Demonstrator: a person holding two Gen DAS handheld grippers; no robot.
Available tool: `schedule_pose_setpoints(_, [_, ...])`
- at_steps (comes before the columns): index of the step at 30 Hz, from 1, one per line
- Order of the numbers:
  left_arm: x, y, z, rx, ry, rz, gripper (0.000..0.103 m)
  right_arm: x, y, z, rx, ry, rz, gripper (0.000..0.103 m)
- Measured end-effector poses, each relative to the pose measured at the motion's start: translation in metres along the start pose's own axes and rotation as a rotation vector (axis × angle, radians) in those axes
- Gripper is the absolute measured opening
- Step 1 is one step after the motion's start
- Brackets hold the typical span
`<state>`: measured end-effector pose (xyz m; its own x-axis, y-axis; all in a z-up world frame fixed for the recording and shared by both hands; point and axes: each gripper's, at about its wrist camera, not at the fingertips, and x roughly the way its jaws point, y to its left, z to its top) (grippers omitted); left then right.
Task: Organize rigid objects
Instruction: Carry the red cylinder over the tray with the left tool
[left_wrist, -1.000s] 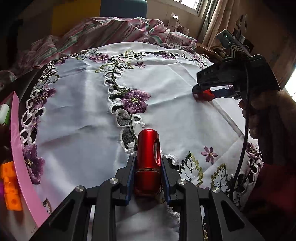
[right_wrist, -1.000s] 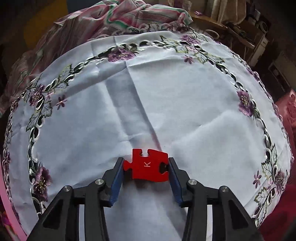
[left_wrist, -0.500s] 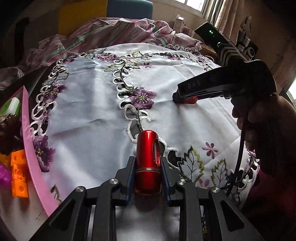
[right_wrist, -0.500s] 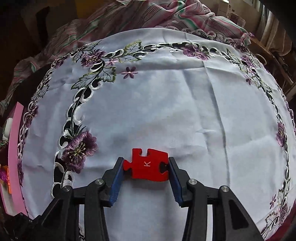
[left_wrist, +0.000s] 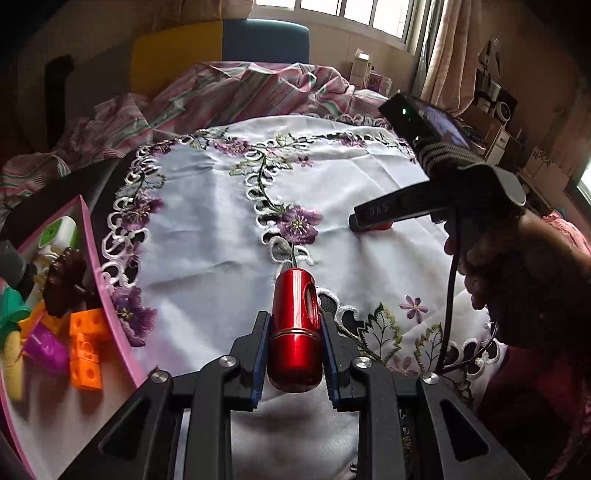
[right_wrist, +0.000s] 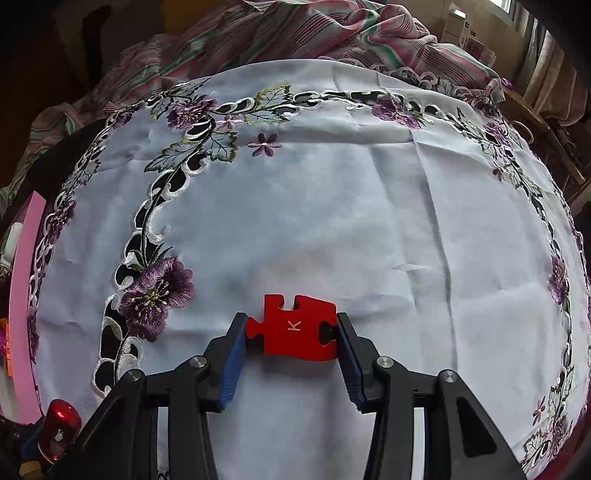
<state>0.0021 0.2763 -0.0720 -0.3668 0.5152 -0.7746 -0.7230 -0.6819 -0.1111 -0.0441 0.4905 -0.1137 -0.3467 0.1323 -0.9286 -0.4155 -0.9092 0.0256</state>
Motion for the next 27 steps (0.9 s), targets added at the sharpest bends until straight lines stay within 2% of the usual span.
schedule_pose_setpoints(16, [-0.037, 0.019, 0.002, -0.055, -0.066, 0.015, 0.026, 0.002, 0.0, -0.004, -0.045, -0.015, -0.028, 0.047])
schedule_pose_setpoints(27, [-0.068, 0.064, -0.008, -0.158, -0.091, 0.049, 0.026, 0.002, 0.001, -0.002, -0.059, -0.018, -0.036, 0.047])
